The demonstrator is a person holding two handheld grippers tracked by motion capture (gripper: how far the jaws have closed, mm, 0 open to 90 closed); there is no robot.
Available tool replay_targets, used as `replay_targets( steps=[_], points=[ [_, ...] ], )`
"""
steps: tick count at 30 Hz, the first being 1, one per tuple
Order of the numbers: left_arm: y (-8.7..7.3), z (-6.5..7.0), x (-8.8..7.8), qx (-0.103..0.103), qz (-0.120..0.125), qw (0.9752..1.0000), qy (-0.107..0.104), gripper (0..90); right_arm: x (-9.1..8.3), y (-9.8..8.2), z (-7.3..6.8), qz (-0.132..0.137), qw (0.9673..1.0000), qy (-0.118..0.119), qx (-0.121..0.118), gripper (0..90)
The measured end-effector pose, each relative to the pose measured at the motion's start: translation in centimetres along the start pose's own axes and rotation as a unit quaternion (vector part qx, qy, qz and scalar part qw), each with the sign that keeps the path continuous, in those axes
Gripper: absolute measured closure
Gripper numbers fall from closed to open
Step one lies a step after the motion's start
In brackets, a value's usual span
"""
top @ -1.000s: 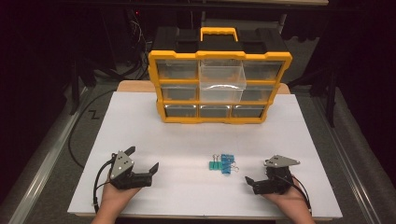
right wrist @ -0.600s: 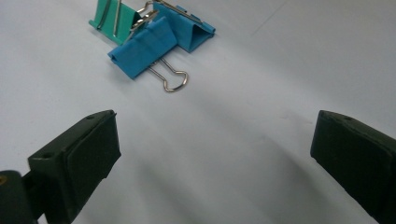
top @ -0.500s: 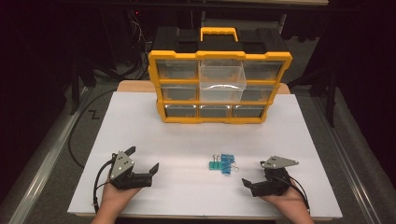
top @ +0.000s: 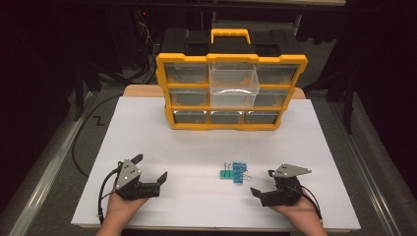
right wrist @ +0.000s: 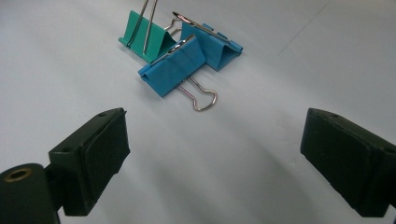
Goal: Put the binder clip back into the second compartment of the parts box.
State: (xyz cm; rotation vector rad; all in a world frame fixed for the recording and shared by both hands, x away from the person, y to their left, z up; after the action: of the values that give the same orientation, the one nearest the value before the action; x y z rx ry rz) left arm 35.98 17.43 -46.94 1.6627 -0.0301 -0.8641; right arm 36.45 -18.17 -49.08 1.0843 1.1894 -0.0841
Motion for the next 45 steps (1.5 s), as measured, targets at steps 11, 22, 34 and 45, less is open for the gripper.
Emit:
replay_targets(
  steps=[11,22,34,45],
  points=[
    [0.0,0.0,0.0,0.000,0.000,1.0000,-0.001,0.2,0.3,0.7,-0.8,0.006,0.9999,0.012,-0.002,14.9],
    [0.0,0.1,0.0,0.001,0.001,1.0000,-0.002,0.2,0.5,1.3,-1.4,0.011,0.9997,0.022,-0.001,18.1],
    [0.1,0.1,0.0,-0.001,0.004,1.0000,-0.003,0.2,0.5,4.4,-1.6,0.023,0.9987,0.042,0.019,32.4],
    [0.0,0.1,0.0,-0.002,0.006,1.0000,-0.005,0.2,1.2,4.6,-2.0,0.035,0.9981,0.036,0.037,48.8]
  ],
)
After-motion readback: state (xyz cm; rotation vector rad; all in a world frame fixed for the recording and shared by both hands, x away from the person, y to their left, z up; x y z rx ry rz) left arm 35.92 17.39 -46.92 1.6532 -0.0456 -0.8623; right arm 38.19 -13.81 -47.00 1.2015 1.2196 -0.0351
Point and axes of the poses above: each handheld gripper's, and its own axes: x roughly forward along the jaws, y roughly out of its top, z roughly to its right, the point moved 9 cm from there along x, roughly forward along the jaws, and after that the axes turned 9 degrees about -z, right-handed, at the moved point
